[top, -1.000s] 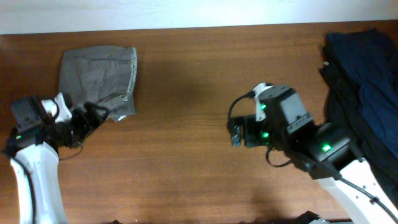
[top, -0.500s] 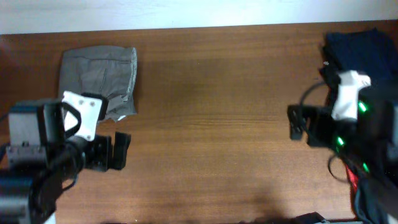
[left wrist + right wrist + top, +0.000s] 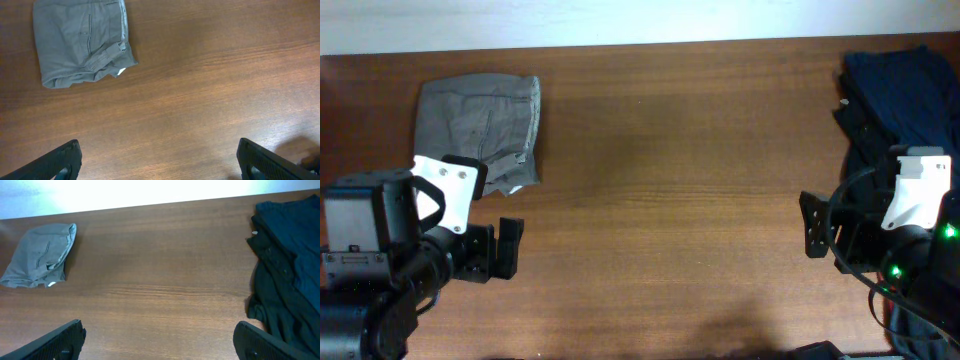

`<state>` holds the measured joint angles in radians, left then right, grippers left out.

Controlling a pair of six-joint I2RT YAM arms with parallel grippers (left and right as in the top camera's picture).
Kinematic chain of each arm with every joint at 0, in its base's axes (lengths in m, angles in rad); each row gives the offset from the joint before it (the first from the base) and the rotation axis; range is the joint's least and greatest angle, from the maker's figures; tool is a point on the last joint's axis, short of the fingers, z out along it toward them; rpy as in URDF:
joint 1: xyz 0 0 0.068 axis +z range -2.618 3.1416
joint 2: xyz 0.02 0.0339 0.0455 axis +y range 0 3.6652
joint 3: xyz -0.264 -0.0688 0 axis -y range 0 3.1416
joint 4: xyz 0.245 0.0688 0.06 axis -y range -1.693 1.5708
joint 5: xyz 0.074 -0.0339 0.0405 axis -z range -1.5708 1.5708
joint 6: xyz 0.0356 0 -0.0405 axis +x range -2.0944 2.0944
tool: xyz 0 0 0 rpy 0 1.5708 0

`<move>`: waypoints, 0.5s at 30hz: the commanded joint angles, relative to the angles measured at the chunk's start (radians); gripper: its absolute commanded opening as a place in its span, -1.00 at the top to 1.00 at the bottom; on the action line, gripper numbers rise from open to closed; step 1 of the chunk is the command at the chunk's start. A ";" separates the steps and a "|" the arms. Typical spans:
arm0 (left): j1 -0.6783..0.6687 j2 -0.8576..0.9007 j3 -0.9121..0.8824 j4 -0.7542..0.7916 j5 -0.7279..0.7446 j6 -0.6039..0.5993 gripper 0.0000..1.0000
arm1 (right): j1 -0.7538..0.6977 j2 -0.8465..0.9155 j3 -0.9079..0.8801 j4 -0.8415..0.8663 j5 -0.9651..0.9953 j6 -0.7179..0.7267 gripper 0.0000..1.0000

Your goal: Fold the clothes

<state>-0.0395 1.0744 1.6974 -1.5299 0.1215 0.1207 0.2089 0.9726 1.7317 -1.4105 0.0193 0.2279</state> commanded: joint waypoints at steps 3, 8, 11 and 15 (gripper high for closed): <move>-0.006 -0.003 0.013 0.002 -0.014 0.019 -0.98 | -0.006 0.002 0.006 -0.004 0.020 -0.011 -0.98; -0.006 -0.002 0.013 0.002 -0.014 0.019 -0.98 | -0.014 -0.195 -0.164 0.245 0.096 -0.074 -0.98; -0.005 -0.002 0.013 0.002 -0.014 0.019 -0.98 | -0.032 -0.363 -0.404 0.453 0.094 -0.107 -0.98; -0.006 -0.002 0.013 0.002 -0.014 0.019 -0.99 | -0.050 -0.615 -0.781 0.572 0.088 -0.112 -0.98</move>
<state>-0.0395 1.0744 1.6993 -1.5276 0.1150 0.1207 0.1768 0.4675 1.1557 -0.8768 0.0921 0.1387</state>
